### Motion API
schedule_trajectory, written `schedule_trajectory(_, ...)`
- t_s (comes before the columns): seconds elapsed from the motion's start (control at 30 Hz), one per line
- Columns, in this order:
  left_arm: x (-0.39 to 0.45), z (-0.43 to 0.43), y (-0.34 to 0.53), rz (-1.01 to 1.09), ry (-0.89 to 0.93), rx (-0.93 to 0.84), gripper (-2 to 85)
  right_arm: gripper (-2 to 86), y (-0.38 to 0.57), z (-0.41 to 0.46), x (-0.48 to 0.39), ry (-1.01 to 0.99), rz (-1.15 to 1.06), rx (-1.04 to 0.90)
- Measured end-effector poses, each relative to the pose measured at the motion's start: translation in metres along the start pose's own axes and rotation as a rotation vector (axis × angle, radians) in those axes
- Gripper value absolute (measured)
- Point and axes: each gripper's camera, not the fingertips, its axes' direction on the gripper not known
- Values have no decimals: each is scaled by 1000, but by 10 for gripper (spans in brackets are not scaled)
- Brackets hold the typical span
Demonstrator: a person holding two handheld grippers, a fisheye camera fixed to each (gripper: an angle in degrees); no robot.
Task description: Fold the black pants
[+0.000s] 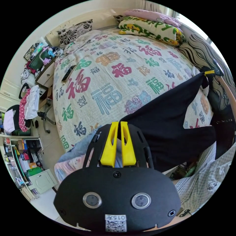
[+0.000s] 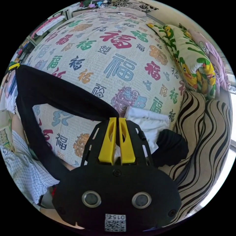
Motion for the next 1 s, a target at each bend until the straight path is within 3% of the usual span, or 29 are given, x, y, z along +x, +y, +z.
schedule_trajectory(0.23, -3, 65, -25, 14, -48, -188, 12, 63, -62, 55, -15, 143, -56, -218)
schedule_trajectory(0.33, 2, 83, -19, -14, -83, -207, 20, 81, -55, 52, 1, 179, 76, -94)
schedule_trajectory(0.47, 9, 74, 2, -94, -159, -112, 39, 76, -13, 34, 39, 249, 272, 67)
schedule_trajectory(0.57, 16, 52, 32, -161, -133, 17, 47, 86, 18, 42, 43, 78, 167, 40)
schedule_trajectory(0.7, 35, 35, 72, -169, -65, 62, 52, 75, 36, 83, 21, 240, 24, -52)
schedule_trajectory(0.83, 45, 26, 103, -159, -63, 23, 42, 11, 37, 104, 57, 286, 242, -69)
schedule_trajectory(1.0, 46, 5, 129, -152, -279, -23, 14, 56, 66, 92, 100, 276, 442, -20)
